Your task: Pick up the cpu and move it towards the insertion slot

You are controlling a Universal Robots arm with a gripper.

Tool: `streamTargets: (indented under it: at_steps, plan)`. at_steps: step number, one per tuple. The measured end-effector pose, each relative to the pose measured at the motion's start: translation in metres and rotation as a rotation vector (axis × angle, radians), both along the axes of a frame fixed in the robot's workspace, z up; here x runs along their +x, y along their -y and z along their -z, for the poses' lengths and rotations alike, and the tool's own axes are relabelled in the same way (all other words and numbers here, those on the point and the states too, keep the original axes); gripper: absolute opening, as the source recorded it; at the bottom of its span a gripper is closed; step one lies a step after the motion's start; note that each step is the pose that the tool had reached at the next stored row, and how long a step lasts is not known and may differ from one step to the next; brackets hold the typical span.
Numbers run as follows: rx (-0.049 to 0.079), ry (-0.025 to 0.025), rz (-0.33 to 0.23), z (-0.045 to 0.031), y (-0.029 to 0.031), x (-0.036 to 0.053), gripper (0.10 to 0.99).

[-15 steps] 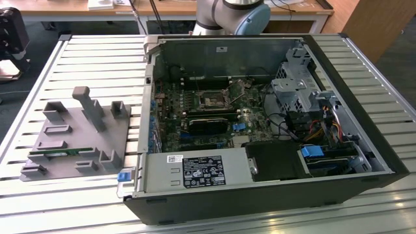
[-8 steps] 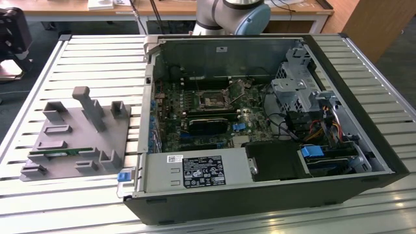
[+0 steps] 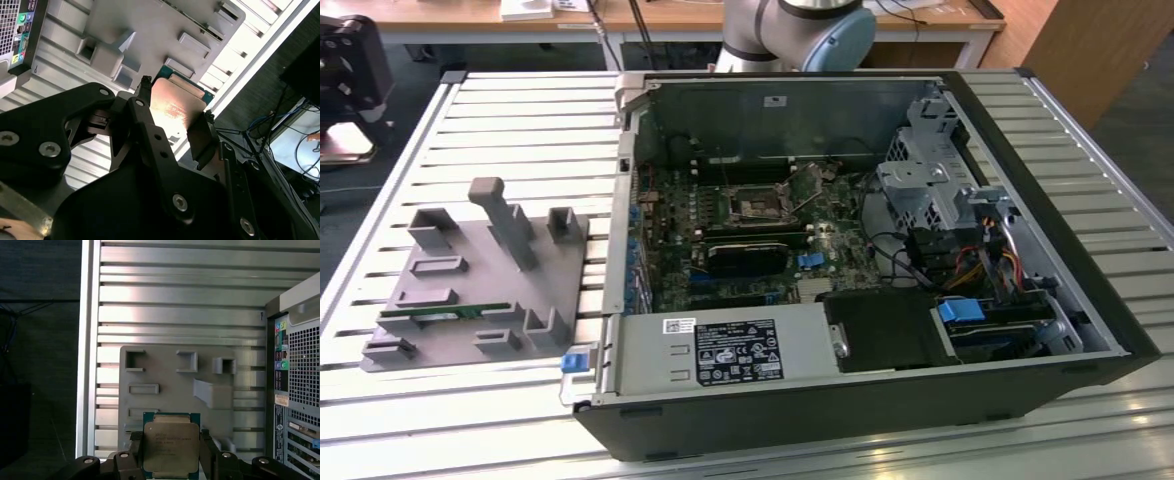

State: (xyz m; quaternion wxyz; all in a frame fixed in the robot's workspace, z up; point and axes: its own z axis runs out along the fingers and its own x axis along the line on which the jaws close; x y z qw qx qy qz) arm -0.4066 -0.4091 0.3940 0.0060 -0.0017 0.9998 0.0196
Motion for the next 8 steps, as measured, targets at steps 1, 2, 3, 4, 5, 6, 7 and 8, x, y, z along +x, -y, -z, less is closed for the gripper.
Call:
streamTargets:
  at_steps: [1,2,3,4,5,6,7,8]
  plan:
    - [0.000,0.0000,0.000,0.0000,0.0000,0.0007,0.537]
    - [0.000,0.0000,0.000,0.0000,0.0000,0.0014,0.537]
    - [0.000,0.0000,0.000,0.0000,0.0000,0.0022,0.537]
    - [0.000,0.0000,0.000,0.0000,0.0000,0.0030,0.537]
    - [0.000,0.0000,0.000,0.0000,0.0000,0.0037,0.537]
    - [0.000,0.0000,0.000,0.0000,-0.0001,0.0045,0.537]
    - [0.000,0.0001,0.000,0.0000,-0.0001,0.0053,0.537]
    - [0.000,0.0000,0.000,0.0000,-0.0001,0.0060,0.537]
